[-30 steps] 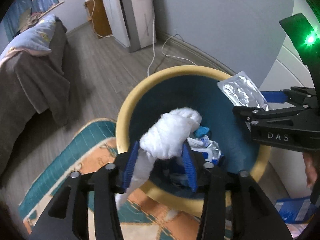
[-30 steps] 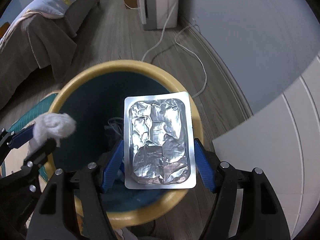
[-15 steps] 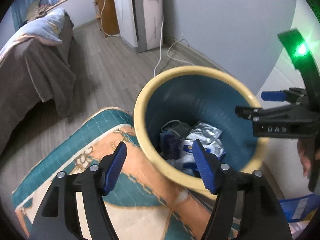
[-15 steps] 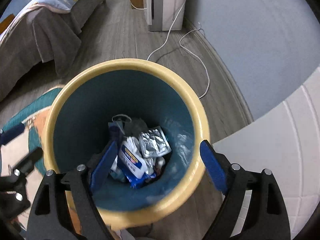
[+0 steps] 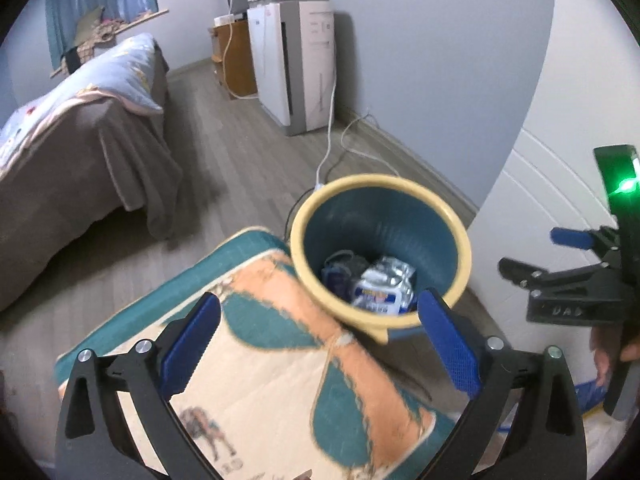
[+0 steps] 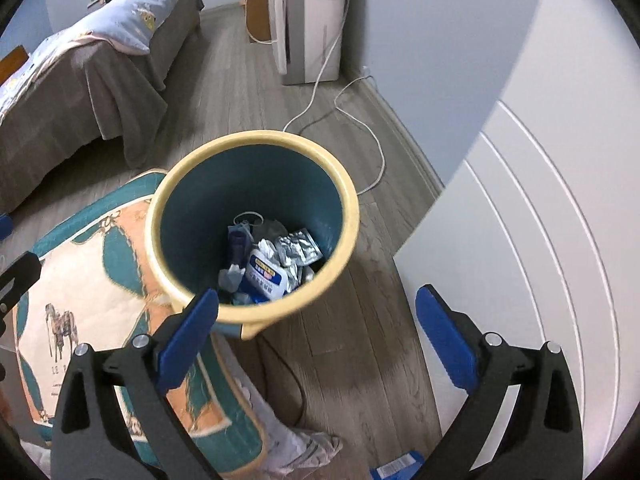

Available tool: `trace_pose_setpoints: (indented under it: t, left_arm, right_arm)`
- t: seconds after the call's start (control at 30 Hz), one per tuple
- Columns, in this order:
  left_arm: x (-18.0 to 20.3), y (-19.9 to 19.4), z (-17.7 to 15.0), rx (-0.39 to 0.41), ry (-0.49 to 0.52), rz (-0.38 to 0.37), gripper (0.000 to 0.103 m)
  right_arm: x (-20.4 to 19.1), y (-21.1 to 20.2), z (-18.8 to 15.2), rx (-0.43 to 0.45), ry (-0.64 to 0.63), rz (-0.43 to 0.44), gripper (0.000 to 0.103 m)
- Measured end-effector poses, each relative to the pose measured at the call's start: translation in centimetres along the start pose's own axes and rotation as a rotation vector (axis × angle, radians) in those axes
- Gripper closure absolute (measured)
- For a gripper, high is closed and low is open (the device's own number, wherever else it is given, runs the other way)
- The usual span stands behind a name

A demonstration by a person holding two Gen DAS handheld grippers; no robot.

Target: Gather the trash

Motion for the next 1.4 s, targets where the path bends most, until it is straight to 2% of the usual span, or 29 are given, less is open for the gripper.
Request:
trace_pose_setpoints:
  t: [0.1,0.3,0.33,0.43,0.53,0.8,0.9,1.4]
  left_arm:
    - [-0.8,-0.6,-1.3,-0.062,-0.063,0.038,0.005]
    - [-2.1,0.2,-1.5,-0.033,-0.105,0.045,0.005]
    - [-2.2,0.5,-1.4,-0.032,-0.105,0.046,0.005]
    - [-2.7,1.2,-1.1,-0.018,-0.094,0.072,0.005]
    - [-2.9,1.6,-0.7,0.007,-0.086,0.057,0.005]
    - [-2.8,1.2,-0.4,0.034,-0.058,0.057,0.005]
    - [-2.5,0.8,-0.2,0.040,-0.044,0.057,0.005]
    - [-2.2,-0.6,-0.2,0.058,-0.019,0.047,0.005]
  right_arm:
    - [-0.2,-1.3,-0.7,0.019,0.007,-0.005,0.006]
    - [-1.2,-1.2,-0.1,0.081,-0.030,-0.067,0.006]
    - [-1.4,-1.1,0.0,0.086,-0.038,-0.057,0.006]
    - [-2.8,-0.3,0.2,0.098,-0.100,-0.018,0.006]
    - [-3.1,0.3,0.5,0.115,-0.131,-0.046,0.006]
    - [-1.2,0.5,0.1,0.107,-0.056,-0.075,0.006]
    - [-0.8,0.3,0.0,0.113,-0.063,-0.100,0.006]
    - [-1.6,-0.5,0.2,0.149,-0.094,-0.116,0.006]
Point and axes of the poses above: each gripper's, at about its wrist camera, not at the fingertips, and y roughly the way its jaws point, x to its right, z to its top, the point moved 6 cm from there along y, roughly the way its jaws point, and after that the axes turned 14 degrees about x, right-handed, at the moved point
